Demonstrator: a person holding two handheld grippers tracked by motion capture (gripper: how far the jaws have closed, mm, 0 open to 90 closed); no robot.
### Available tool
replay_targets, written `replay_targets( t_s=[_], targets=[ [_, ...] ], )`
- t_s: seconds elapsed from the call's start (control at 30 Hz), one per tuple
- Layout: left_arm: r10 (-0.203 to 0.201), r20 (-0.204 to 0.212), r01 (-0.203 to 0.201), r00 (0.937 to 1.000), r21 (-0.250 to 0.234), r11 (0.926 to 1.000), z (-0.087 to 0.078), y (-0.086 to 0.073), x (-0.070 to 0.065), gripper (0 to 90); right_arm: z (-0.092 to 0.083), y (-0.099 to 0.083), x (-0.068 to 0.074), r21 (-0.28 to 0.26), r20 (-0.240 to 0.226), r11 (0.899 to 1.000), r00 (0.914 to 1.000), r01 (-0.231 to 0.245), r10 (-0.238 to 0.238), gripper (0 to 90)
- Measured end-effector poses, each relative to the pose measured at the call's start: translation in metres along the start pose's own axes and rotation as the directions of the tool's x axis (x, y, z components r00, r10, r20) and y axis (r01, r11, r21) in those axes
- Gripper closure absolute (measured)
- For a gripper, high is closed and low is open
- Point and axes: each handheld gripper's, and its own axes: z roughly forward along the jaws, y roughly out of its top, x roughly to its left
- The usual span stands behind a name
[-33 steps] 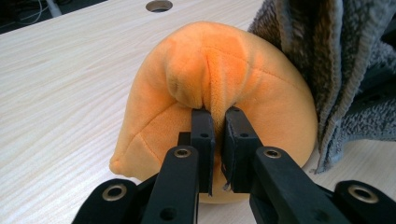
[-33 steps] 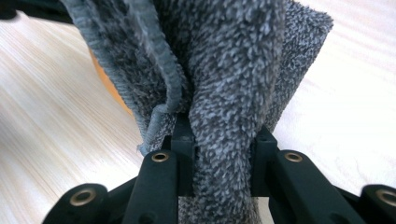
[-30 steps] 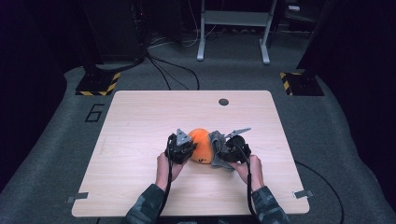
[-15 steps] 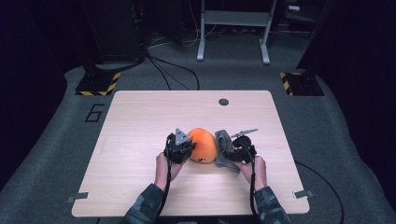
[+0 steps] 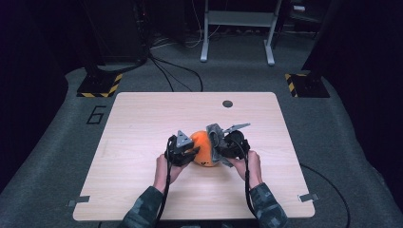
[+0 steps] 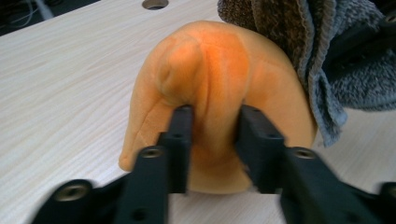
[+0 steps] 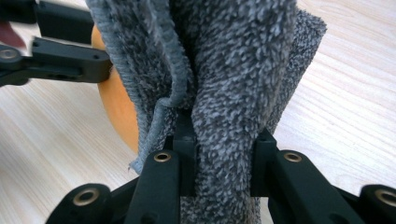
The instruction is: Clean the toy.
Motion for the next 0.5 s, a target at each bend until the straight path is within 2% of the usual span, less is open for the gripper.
replay_targets(
  t_s=[0.03,0.07,0.13,0.2,0.27,0.3,0.33,0.4,0.47,0.5],
  targets=[
    [0.025,-0.015,-0.025,0.9996,0.019,0.9995,0.0,0.0,0.002,52.4,0.0,0.0,0.0,0.001,0.002,1.0,1.0,0.002,-0.002,71.5],
    [0.05,-0.01,-0.05,0.9987,0.028,0.9984,0.0,0.0,0.003,45.5,0.0,0.0,-0.001,0.004,-0.001,1.0,1.0,0.004,-0.004,71.6],
    [0.086,-0.007,-0.085,0.9963,0.069,0.994,0.001,0.001,0.008,38.6,0.0,0.0,-0.002,0.005,-0.003,1.0,1.0,0.006,-0.006,71.6],
    [0.105,0.012,-0.106,0.9944,0.083,0.991,0.003,0.001,0.012,35.8,0.0,0.0,-0.001,0.004,-0.002,1.0,1.0,0.007,-0.007,71.6],
    [0.127,0.018,-0.128,0.9918,0.084,0.9882,0.006,0.003,0.012,28.8,0.0,0.0,-0.001,0.004,0.002,1.0,0.9999,0.01,-0.01,71.7],
    [0.155,0.024,-0.156,0.9877,0.091,0.9835,0.007,0.004,0.012,27.9,0.0,0.0,-0.001,0.005,0.002,1.0,0.9999,0.012,-0.012,71.7],
    [0.155,0.024,-0.156,0.9877,0.091,0.9835,0.007,0.004,0.012,27.3,0.0,0.0,-0.001,0.006,0.002,1.0,0.9999,0.011,-0.011,71.7],
    [0.196,0.053,-0.2,0.9792,0.102,0.9744,0.013,0.005,0.008,27.4,0.0,0.0,-0.002,0.009,-0.004,1.0,1.0,0.009,-0.009,71.7],
    [0.221,0.056,-0.226,0.9737,0.1,0.9691,0.015,0.006,0.005,32.0,0.0,0.0,-0.002,0.011,0.002,1.0,0.9999,0.012,-0.012,71.8],
    [0.222,0.054,-0.226,0.9736,0.093,0.9697,0.016,0.006,0.004,37.9,0.001,0.0,-0.002,0.011,0.005,1.0,0.9999,0.012,-0.012,71.8]
  ],
)
